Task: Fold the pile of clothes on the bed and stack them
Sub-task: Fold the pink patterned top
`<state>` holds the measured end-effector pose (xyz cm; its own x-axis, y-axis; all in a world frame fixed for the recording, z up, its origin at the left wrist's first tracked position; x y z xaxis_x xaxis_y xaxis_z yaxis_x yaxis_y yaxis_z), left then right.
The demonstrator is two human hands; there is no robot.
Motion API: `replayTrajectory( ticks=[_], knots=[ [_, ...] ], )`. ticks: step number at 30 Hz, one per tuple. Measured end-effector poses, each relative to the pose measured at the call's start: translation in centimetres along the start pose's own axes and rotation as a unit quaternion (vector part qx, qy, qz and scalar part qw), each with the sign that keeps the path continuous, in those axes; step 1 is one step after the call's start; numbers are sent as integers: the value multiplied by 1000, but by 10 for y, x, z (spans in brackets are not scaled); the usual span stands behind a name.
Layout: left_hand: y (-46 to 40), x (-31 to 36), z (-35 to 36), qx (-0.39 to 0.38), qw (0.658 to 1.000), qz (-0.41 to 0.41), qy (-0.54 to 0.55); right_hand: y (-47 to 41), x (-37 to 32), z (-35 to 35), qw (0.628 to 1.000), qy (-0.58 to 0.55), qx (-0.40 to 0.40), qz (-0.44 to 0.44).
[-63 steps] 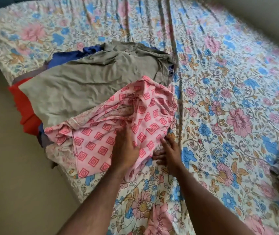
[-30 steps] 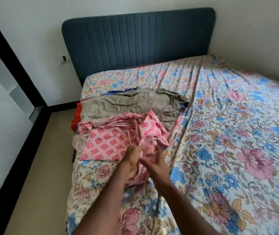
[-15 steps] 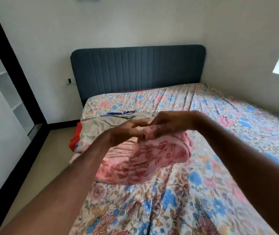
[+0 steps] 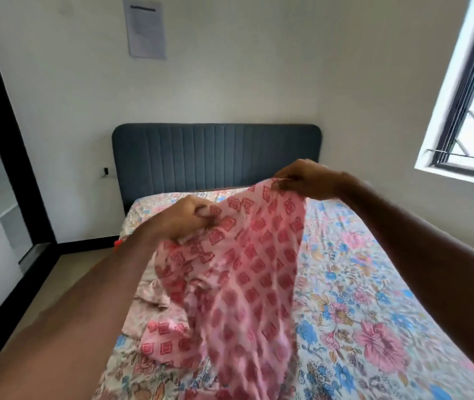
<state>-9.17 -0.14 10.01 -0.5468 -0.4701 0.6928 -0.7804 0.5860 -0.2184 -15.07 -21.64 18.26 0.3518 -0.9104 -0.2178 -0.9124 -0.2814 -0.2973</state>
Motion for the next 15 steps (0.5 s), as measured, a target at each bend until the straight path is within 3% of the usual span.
replayTrajectory(
  ticks=[4,6,10,12,15],
  knots=[
    [10,3,-46,78,996,6,36,16,15,-32,974,-198,110,2],
    [16,10,-60,81,993,-1,81,22,22,-33,960,-268,81,23],
    [27,19,-72,60,983,-17,172,39,27,-6,934,-344,-77,60],
    [30,21,-76,63,971,-9,228,44,31,-15,935,-350,-42,42],
    [31,32,-86,22,936,27,349,54,35,-40,905,-424,33,8]
  ],
)
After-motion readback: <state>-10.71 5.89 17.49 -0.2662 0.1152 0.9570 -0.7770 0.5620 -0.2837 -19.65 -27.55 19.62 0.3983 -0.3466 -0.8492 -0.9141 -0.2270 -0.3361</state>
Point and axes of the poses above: each hand's wrist, its own y-axis away from the middle knuckle, its own z-axis out of the palm, x = y × z, the point moved 10 cm from there along -y, towards the middle knuckle, and after that the axes turned 2 degrees about x, right-handed, at the moved point
